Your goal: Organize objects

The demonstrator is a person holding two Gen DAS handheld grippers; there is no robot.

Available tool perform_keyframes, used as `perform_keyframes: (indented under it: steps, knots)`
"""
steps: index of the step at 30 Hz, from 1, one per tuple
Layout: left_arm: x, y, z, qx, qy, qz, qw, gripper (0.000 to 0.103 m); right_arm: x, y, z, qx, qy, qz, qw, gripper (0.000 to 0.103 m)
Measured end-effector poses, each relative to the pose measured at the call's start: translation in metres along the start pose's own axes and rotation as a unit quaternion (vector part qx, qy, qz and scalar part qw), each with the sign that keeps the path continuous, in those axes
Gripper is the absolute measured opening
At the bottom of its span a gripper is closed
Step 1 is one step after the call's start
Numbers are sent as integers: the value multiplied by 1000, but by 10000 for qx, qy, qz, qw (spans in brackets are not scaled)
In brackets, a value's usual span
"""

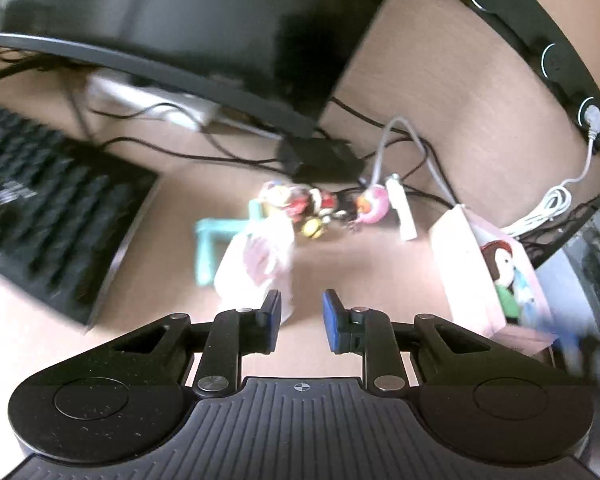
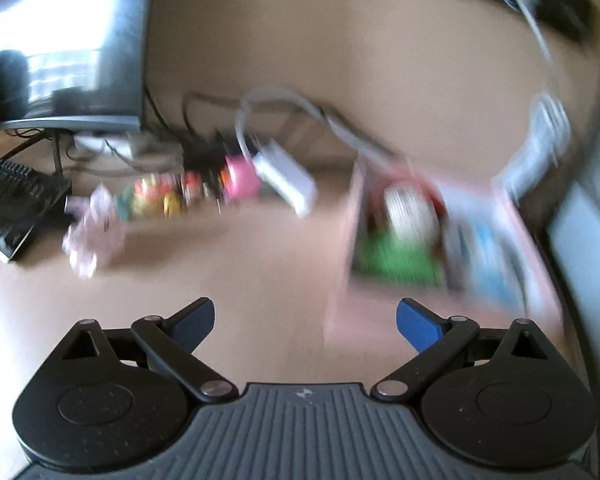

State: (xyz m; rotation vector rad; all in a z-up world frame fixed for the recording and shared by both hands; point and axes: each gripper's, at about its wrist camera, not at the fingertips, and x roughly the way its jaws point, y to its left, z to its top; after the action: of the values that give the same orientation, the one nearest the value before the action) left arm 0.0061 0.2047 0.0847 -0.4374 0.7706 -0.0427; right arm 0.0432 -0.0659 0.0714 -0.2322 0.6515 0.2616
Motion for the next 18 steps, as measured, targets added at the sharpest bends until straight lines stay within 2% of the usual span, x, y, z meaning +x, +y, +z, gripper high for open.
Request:
perform_keyframes:
  steps: [2,4,6,7,9,13,16,18]
  knots:
    - [-13,4,-8,-70,45,8,10000,25,21,17,26,-627,-303,-26,9976,95]
    - [-9,27,-14,-170,146,27,9997,25,50,30,53,-1001,-374,71,9942,89]
    - [-19,36,-22,-294,154,85,9994,25,80,28,80,-605,-163,326,9975,81]
    - [-25,41,-27,-365,159,93,9992,25,95,25,93,-330,-64,384,9987,81]
    - [-34,49,-37,-482,198,75,9986,25,124,18,112,144,53,345,9993,77]
    - [-44,53,-55,-427,276,-86,9987,25,167,6,128,888,38,238,9958,77]
    - [-47,53,-65,-321,308,-184,9988,25,188,5,130,1138,110,282,9930,73]
    - [-46,54,-70,-347,337,-227,9986,25,194,8,126,1195,293,311,9919,44]
